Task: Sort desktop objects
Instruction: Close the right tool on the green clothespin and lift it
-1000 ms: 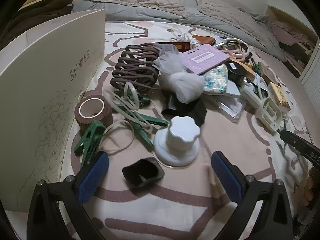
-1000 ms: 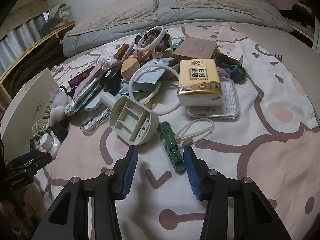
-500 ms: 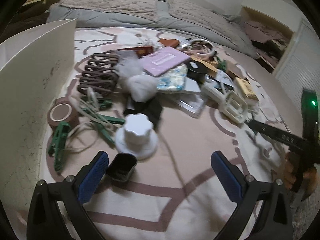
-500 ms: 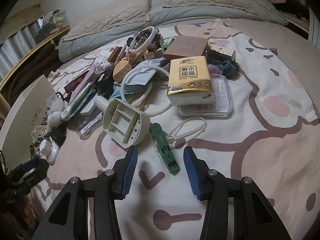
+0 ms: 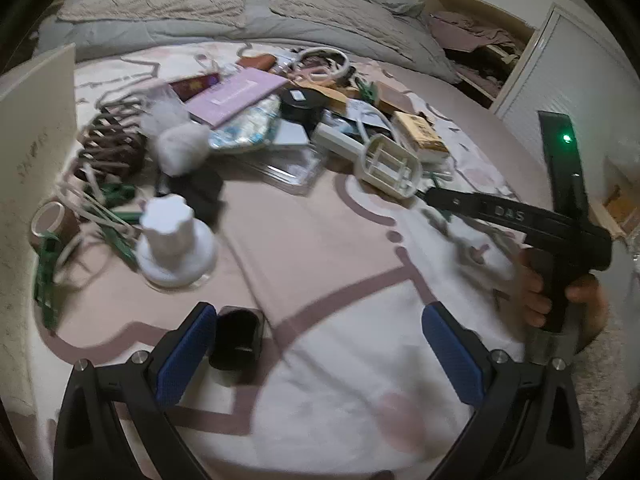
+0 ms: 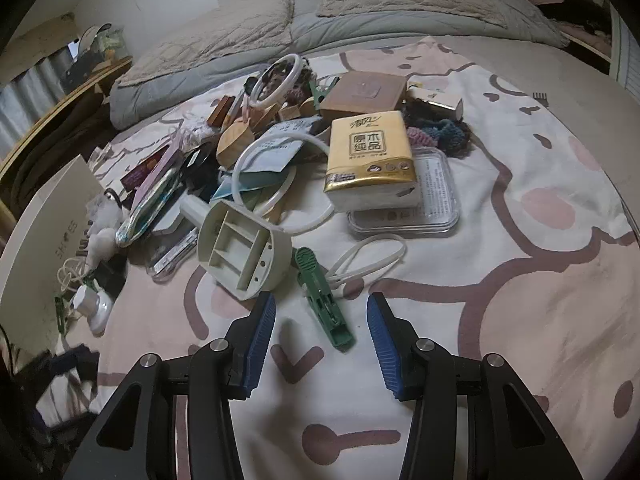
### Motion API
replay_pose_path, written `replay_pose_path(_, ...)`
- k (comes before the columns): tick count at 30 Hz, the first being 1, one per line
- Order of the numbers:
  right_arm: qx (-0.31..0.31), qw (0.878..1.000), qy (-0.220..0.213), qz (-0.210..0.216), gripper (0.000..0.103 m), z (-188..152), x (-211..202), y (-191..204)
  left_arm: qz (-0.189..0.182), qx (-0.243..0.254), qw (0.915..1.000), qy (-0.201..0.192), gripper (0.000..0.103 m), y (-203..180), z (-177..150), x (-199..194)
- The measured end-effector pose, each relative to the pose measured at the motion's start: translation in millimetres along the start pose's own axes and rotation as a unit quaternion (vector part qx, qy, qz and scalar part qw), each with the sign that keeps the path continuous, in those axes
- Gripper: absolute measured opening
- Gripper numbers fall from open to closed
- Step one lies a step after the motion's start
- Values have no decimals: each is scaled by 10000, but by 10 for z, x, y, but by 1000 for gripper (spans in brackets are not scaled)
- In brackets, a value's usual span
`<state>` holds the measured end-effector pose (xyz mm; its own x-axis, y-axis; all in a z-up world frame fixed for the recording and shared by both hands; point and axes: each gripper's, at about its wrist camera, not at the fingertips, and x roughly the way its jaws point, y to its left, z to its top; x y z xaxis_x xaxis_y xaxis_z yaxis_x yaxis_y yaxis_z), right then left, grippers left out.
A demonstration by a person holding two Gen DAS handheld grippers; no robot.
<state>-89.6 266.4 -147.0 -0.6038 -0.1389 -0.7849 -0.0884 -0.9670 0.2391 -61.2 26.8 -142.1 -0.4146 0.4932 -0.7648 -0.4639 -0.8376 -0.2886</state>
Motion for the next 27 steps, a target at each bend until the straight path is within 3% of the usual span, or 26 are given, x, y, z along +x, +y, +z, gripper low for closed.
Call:
replay_pose_path(6, -153, 9999, -25, -26, 47, -20, 12, 68, -14, 139, 9999, -96, 103, -75, -25, -50)
replay_pose_path(12, -140, 9996, -37, -241, 19, -26, 57, 58, 185, 26, 9997, -164, 103, -12, -13, -70)
replay_pose_path(16, -38, 9999, -41, -147, 10, -27, 43, 13, 297, -96, 9994, -173, 103, 53, -5, -67)
replay_pose_path(20, 15, 10000, -61, 43, 10, -51, -10, 28, 497, -120, 9986, -162, 103, 78, -9, -49)
replay_pose_path(27, 157, 9977, 87, 653, 10, -176, -95, 80, 467, -96, 9988, -131, 103, 71, -11, -34)
